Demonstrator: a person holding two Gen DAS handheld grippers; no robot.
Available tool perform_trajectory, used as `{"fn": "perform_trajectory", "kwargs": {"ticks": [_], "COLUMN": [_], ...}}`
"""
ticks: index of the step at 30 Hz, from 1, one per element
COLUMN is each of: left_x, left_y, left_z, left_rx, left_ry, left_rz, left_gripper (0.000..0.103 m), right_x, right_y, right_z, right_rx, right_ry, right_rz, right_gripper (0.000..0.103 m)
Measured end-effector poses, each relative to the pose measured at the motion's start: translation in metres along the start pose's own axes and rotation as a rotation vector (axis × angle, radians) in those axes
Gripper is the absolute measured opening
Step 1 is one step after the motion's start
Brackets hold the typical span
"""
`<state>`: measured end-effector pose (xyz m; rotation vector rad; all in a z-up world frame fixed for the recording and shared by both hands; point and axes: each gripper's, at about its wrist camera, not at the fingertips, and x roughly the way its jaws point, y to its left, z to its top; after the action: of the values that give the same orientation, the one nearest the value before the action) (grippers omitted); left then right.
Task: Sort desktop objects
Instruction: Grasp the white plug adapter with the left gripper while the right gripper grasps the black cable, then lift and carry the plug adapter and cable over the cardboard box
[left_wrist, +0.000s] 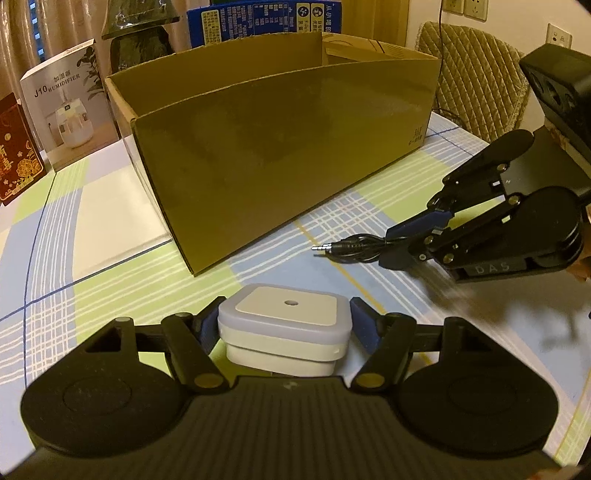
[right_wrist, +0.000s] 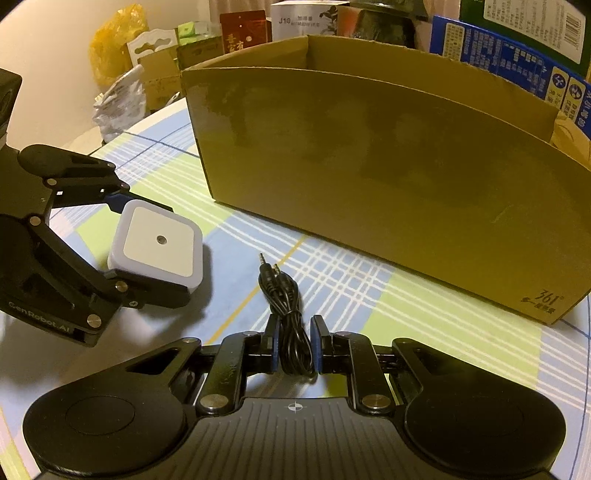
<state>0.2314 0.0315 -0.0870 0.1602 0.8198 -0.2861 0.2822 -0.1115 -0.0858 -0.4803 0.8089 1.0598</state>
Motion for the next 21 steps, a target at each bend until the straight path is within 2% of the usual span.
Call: {"fn": "perform_trajectory", "kwargs": {"ticks": [8, 10, 21], "left_x": [0.001, -0.001, -0.003], "left_y": [0.000, 0.000, -0.017], "left_z": [0.001, 0.001, 0.004], "left_rx": [-0.018, -0.037, -0.109], "left_ry": [0.000, -0.008, -0.001], "left_rz": [-0.002, -0.005, 0.010], "left_gripper": [0.066, 0.061, 0.060], "right_x": [-0.001, -0.003, -0.015], "right_y": [-0.004, -0.004, 0.003], "right_z": [0.001, 0.001, -0.008], "right_rx": [0.062, 0.072, 0.121], "right_ry": [0.005, 0.002, -0.004], "right_rz": [0.010, 0.010, -0.036], "right_gripper": [0.012, 0.011, 0.008]}}
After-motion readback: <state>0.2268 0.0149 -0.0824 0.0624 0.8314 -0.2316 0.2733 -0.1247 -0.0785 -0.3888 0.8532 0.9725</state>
